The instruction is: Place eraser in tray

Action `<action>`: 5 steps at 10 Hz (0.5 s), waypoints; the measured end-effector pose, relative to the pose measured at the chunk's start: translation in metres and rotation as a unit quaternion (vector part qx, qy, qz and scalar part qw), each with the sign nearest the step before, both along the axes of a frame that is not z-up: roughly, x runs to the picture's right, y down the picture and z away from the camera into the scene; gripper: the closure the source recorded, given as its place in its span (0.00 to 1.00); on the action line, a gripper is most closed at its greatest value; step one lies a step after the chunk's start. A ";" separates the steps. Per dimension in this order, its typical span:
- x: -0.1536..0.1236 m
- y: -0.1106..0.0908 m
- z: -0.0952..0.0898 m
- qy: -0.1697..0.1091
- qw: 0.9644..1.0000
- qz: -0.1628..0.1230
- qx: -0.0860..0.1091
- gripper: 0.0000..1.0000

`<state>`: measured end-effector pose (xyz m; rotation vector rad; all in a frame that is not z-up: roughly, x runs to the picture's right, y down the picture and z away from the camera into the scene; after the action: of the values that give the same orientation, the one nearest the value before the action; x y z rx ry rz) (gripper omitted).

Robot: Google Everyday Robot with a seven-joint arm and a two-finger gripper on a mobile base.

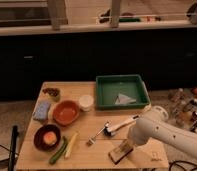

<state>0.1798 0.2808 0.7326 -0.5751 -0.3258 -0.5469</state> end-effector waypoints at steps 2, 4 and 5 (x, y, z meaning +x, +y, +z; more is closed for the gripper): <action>-0.007 0.001 -0.005 -0.010 1.000 -0.009 0.000 0.27; -0.017 0.007 -0.009 -0.022 1.000 -0.020 -0.006 0.20; -0.022 0.010 -0.011 -0.028 0.999 -0.026 -0.009 0.20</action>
<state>0.1576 0.2911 0.7214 -0.5885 -0.3700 -0.6119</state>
